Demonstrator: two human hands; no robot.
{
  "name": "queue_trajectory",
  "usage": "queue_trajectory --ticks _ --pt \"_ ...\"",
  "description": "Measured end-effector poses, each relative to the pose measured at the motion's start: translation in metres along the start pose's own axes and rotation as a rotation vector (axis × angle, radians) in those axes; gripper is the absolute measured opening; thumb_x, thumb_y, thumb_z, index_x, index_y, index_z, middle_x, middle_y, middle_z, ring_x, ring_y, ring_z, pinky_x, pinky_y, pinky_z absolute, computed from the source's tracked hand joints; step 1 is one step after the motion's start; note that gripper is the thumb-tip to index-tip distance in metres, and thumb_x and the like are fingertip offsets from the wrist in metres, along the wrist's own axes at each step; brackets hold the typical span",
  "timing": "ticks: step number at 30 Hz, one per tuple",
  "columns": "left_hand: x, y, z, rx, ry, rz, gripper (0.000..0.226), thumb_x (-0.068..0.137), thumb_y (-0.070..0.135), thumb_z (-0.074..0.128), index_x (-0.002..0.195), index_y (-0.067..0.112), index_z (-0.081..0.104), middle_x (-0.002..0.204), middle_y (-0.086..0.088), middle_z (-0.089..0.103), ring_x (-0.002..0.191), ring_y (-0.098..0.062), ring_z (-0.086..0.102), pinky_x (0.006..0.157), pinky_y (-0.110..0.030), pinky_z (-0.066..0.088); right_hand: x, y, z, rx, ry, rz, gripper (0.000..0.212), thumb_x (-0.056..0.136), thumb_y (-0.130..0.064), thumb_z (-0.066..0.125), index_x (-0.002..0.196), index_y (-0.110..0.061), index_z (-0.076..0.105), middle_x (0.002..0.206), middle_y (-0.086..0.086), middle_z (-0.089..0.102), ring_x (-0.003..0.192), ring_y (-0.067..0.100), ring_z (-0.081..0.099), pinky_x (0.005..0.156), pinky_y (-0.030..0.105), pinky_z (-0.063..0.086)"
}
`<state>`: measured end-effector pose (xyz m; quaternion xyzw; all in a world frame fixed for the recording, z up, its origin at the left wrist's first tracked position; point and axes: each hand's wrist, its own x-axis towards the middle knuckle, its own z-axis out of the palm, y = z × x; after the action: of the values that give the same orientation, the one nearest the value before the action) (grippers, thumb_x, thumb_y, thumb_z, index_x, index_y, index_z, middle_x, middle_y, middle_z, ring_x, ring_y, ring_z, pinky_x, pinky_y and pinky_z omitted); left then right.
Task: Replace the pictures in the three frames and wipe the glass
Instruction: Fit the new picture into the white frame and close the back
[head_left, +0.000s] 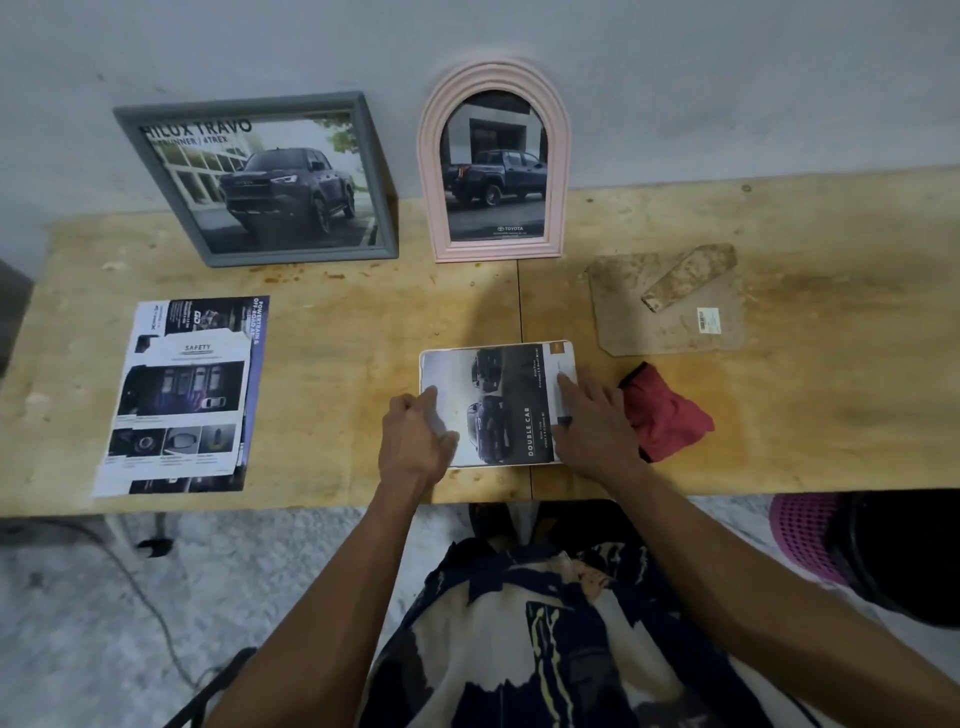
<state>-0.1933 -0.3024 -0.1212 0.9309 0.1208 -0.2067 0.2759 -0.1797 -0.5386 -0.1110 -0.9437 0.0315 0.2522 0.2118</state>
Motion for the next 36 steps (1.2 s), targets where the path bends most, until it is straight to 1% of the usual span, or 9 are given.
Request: queue_trajectory --ticks 2,5,8,12,16,22,25,31,36 --pt "0.003 0.001 -0.001 0.054 -0.02 0.009 0.07 0.083 0.032 0.068 0.145 0.015 0.042 0.136 -0.017 0.041 0.124 -0.036 0.043 0.089 -0.04 0.046 -0.001 -0.002 0.003 -0.047 -0.043 -0.009 0.072 0.093 -0.043 0.048 0.155 -0.02 0.019 0.163 0.002 0.008 0.143 0.034 0.015 0.114 0.047 0.023" --pt "0.005 -0.002 0.001 0.066 -0.027 0.01 0.072 0.085 0.031 0.071 0.147 0.015 0.039 0.14 -0.017 0.038 0.125 -0.036 0.043 0.092 -0.043 0.047 -0.004 -0.003 0.007 -0.142 -0.02 -0.023 0.074 0.094 -0.048 0.045 0.155 -0.02 0.015 0.164 0.0 0.003 0.144 0.035 0.011 0.114 0.048 0.025" --pt "0.006 -0.003 0.003 0.075 -0.03 0.036 0.073 0.083 0.037 0.073 0.143 0.013 0.041 0.135 -0.019 0.043 0.125 -0.034 0.041 0.09 -0.042 0.048 -0.004 -0.004 0.011 -0.176 -0.028 -0.035 0.076 0.094 -0.048 0.046 0.155 -0.019 0.011 0.164 -0.005 0.001 0.145 0.035 0.008 0.113 0.05 0.027" --pt "0.009 -0.006 0.003 0.083 -0.015 0.046 0.076 0.078 0.044 0.074 0.14 0.015 0.041 0.134 -0.017 0.048 0.124 -0.033 0.041 0.086 -0.039 0.046 0.001 -0.005 0.013 -0.145 -0.071 -0.053 0.082 0.092 -0.046 0.051 0.154 -0.017 0.007 0.163 -0.008 -0.002 0.143 0.034 0.014 0.113 0.049 0.03" --pt "0.008 -0.005 0.003 0.066 -0.02 0.031 0.085 0.076 0.041 0.08 0.145 0.018 0.037 0.137 -0.014 0.039 0.121 -0.033 0.045 0.088 -0.04 0.049 0.005 -0.003 0.013 -0.108 -0.091 -0.063 0.089 0.089 -0.047 0.058 0.154 -0.019 0.004 0.163 -0.01 -0.005 0.142 0.032 0.015 0.111 0.049 0.033" --pt "0.007 0.0 0.003 0.139 -0.021 0.026 0.071 0.08 0.037 0.08 0.136 0.019 0.04 0.131 -0.012 0.038 0.114 -0.033 0.047 0.082 -0.046 0.054 0.003 -0.005 0.017 -0.097 -0.03 -0.055 0.085 0.088 -0.045 0.061 0.154 -0.029 0.01 0.163 -0.007 -0.001 0.142 0.034 0.015 0.112 0.05 0.032" --pt "0.006 0.0 0.003 0.16 -0.017 0.039 0.067 0.081 0.039 0.079 0.133 0.019 0.041 0.129 -0.012 0.039 0.113 -0.033 0.045 0.08 -0.046 0.054 0.003 -0.002 0.017 -0.104 -0.045 -0.066 0.082 0.088 -0.047 0.059 0.153 -0.03 0.011 0.163 -0.007 -0.003 0.143 0.034 0.013 0.112 0.049 0.032" --pt "0.01 -0.005 -0.002 0.067 -0.092 0.013 0.088 0.077 0.033 0.084 0.148 0.019 0.035 0.139 -0.009 0.033 0.122 -0.03 0.043 0.096 -0.046 0.05 0.006 0.0 0.013 -0.112 -0.084 -0.066 0.088 0.086 -0.049 0.062 0.154 -0.031 0.008 0.163 -0.008 -0.007 0.144 0.033 0.009 0.111 0.05 0.033" --pt "0.009 -0.003 -0.005 0.053 -0.088 0.009 0.09 0.076 0.032 0.085 0.148 0.019 0.033 0.142 -0.009 0.034 0.124 -0.031 0.042 0.097 -0.047 0.05 0.008 0.0 0.016 -0.096 -0.065 -0.06 0.09 0.084 -0.049 0.064 0.154 -0.03 0.011 0.163 -0.007 -0.004 0.144 0.033 0.012 0.112 0.05 0.033"
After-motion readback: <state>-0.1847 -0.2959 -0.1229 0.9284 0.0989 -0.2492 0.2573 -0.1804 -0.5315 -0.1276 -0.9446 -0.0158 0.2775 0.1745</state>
